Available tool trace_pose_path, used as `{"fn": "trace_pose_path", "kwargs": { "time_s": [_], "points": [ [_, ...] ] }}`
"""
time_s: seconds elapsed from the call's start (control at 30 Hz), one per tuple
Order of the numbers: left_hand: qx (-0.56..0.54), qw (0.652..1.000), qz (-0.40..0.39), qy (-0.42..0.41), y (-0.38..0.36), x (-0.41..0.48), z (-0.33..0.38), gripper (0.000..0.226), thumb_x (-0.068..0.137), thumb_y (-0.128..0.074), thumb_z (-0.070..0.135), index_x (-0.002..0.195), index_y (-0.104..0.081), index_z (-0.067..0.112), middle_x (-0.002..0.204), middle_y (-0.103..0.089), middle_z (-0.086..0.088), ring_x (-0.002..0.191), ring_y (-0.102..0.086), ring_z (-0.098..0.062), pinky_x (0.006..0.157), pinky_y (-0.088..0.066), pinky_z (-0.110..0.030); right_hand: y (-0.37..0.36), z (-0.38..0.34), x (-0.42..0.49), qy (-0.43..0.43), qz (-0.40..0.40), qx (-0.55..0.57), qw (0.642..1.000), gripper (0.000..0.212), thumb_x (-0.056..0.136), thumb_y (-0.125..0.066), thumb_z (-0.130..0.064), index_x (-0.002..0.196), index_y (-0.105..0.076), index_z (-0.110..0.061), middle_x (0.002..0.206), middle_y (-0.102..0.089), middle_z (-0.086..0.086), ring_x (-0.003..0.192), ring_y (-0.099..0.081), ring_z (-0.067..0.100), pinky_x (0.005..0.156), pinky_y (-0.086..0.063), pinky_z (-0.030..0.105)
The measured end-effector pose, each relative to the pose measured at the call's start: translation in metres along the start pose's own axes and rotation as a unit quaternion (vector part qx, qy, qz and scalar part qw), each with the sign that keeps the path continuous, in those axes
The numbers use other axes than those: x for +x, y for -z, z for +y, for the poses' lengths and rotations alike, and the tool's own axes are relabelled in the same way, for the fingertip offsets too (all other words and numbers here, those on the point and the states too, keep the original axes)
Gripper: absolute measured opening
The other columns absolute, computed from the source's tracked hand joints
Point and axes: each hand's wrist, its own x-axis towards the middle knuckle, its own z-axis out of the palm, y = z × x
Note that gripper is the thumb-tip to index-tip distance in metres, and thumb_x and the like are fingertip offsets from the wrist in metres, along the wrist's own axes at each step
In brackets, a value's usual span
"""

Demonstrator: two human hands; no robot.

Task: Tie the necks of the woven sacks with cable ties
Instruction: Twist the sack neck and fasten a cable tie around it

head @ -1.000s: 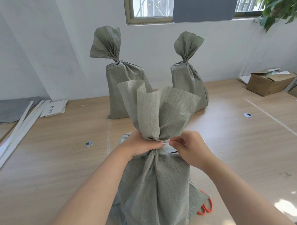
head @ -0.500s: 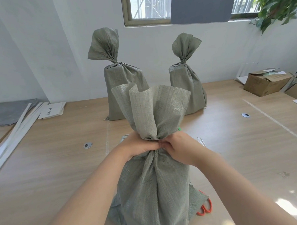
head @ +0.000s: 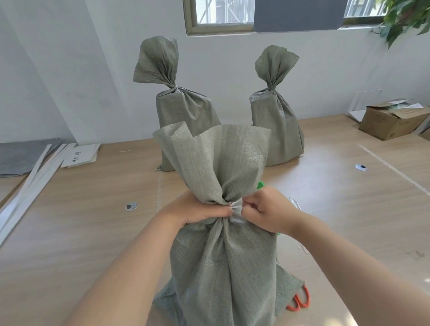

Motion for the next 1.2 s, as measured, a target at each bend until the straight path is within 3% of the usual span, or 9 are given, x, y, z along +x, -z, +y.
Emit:
{"fn": "trace_pose_path", "kwargs": {
  "time_s": [0.13,0.27,0.37,0.43,0.53,0.67,0.8,0.93,1.2],
  "points": [
    [0.014,1.0,0.017,0.013,-0.004,0.002,-0.002,0.046,0.063,-0.089,0.042,0.104,-0.077,0.024,0.102,-0.078,0.009,0.102,-0.07,-0.006,0.099,-0.055,-0.039,0.003,0.001,-0.002,-0.003,-0.007,-0.03,1.0,0.028,0.075,-0.035,-0.034,0.051,-0.021,-0.026,0.045,-0.023,-0.006,0.044,-0.026,0.015,0.045,-0.019,0.022],
    [0.013,1.0,0.001,-0.013,-0.006,0.004,0.001,0.04,0.068,-0.088,0.036,0.105,-0.077,0.024,0.104,-0.078,0.008,0.104,-0.07,-0.007,0.101,-0.054,-0.04,0.007,0.005,0.0,0.082,-0.013,-0.156,0.984,0.027,0.081,-0.04,-0.023,0.066,-0.062,-0.016,0.062,-0.06,0.003,0.06,-0.053,0.025,0.053,-0.038,0.027],
    [0.006,1.0,0.004,-0.021,-0.007,0.005,0.003,0.037,0.07,-0.09,0.032,0.105,-0.077,0.028,0.102,-0.078,0.013,0.104,-0.069,-0.003,0.1,-0.054,-0.036,0.003,-0.003,0.003,0.087,-0.034,-0.189,0.978,0.049,0.083,-0.025,-0.035,0.083,-0.066,-0.01,0.08,-0.068,0.011,0.073,-0.062,0.034,0.059,-0.048,0.036],
    [0.005,1.0,0.008,-0.029,-0.007,0.006,0.002,0.036,0.072,-0.089,0.028,0.105,-0.077,0.027,0.103,-0.077,0.013,0.105,-0.069,-0.003,0.099,-0.055,-0.036,-0.001,-0.002,0.005,0.075,-0.038,-0.184,0.979,0.052,0.08,-0.021,-0.041,0.077,-0.063,-0.011,0.076,-0.066,0.012,0.07,-0.06,0.034,0.057,-0.044,0.036],
    [0.011,0.999,-0.007,-0.032,-0.008,0.005,0.0,0.034,0.069,-0.086,0.027,0.102,-0.078,0.024,0.103,-0.078,0.006,0.105,-0.07,-0.008,0.097,-0.057,-0.04,-0.004,-0.004,0.005,0.081,-0.017,-0.142,0.986,0.037,0.079,-0.035,-0.036,0.062,-0.057,-0.012,0.061,-0.059,0.009,0.058,-0.055,0.032,0.05,-0.046,0.037],
    [-0.003,0.999,-0.019,-0.042,-0.009,-0.001,-0.001,0.039,0.063,-0.084,0.037,0.1,-0.079,0.024,0.1,-0.078,0.007,0.102,-0.071,-0.005,0.092,-0.058,-0.032,-0.005,-0.009,0.003,0.09,0.001,-0.112,0.99,0.025,0.073,-0.045,-0.03,0.054,-0.04,-0.016,0.05,-0.047,0.004,0.048,-0.042,0.024,0.043,-0.042,0.031],
    [-0.022,0.999,-0.018,-0.027,-0.008,-0.003,0.001,0.036,0.077,-0.088,0.03,0.11,-0.077,0.022,0.108,-0.078,0.008,0.107,-0.07,-0.005,0.1,-0.055,-0.035,-0.004,-0.002,-0.001,0.083,0.032,-0.107,0.99,0.024,0.073,-0.045,-0.032,0.055,-0.032,-0.024,0.046,-0.034,-0.001,0.045,-0.032,0.022,0.044,-0.025,0.026],
    [-0.011,1.0,-0.022,-0.018,-0.006,-0.004,0.001,0.038,0.076,-0.089,0.032,0.11,-0.077,0.02,0.108,-0.078,0.008,0.107,-0.071,-0.006,0.101,-0.055,-0.037,-0.006,0.003,-0.005,0.071,0.037,-0.098,0.992,0.027,0.072,-0.044,-0.031,0.05,-0.033,-0.022,0.042,-0.028,0.0,0.041,-0.026,0.023,0.043,-0.012,0.02],
    [0.015,1.0,0.001,0.006,-0.006,-0.003,-0.003,0.047,0.064,-0.089,0.045,0.104,-0.078,0.025,0.104,-0.078,0.011,0.105,-0.07,-0.006,0.1,-0.055,-0.039,-0.008,0.008,-0.008,0.042,0.02,-0.032,0.998,0.027,0.074,-0.041,-0.031,0.051,-0.028,-0.021,0.041,-0.022,-0.005,0.039,-0.027,0.014,0.043,-0.018,0.017]
  ]
}}
